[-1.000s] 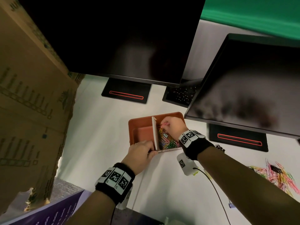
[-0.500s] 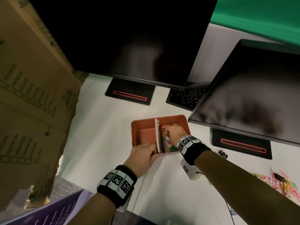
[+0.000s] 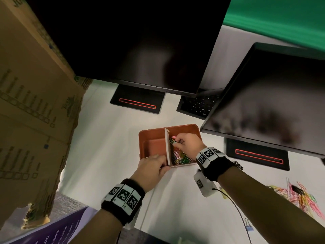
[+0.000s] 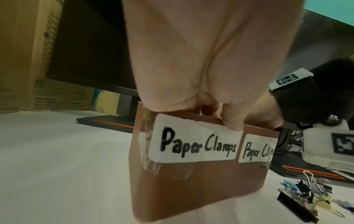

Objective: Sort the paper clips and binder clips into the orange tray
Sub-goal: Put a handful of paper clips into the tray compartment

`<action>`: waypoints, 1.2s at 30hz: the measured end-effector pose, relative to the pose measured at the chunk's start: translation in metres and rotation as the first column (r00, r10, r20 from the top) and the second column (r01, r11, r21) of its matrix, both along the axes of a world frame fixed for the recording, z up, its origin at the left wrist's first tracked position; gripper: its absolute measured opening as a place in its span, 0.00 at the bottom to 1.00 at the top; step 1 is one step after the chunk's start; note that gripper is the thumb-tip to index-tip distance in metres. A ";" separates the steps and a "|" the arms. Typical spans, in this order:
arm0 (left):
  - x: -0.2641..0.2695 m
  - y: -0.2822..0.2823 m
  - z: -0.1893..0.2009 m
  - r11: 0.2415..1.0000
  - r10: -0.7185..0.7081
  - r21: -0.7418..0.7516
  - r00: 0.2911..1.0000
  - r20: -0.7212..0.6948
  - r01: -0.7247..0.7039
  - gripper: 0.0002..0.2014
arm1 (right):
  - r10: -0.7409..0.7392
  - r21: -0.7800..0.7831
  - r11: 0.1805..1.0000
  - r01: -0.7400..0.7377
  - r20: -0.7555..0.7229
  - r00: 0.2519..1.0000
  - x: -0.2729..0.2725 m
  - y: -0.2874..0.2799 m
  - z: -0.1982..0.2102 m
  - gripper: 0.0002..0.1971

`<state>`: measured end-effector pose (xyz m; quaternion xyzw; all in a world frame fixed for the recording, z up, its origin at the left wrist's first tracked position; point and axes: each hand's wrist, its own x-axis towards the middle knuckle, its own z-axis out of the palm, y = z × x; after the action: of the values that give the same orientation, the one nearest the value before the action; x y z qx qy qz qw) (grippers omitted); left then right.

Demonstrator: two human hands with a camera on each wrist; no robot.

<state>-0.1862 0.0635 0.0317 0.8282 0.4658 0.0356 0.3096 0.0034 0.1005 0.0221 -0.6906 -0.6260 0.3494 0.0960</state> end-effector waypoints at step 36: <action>0.024 -0.023 0.050 0.994 -0.104 0.064 0.976 0.192 0.093 0.03 | -0.118 0.137 0.983 0.125 -0.058 0.991 0.070 -0.130 -0.010 0.13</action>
<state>-0.1626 0.0404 0.0813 0.8510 0.3904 0.1139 0.3322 0.0732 -0.0295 0.0119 -0.7101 -0.6031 0.3150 0.1811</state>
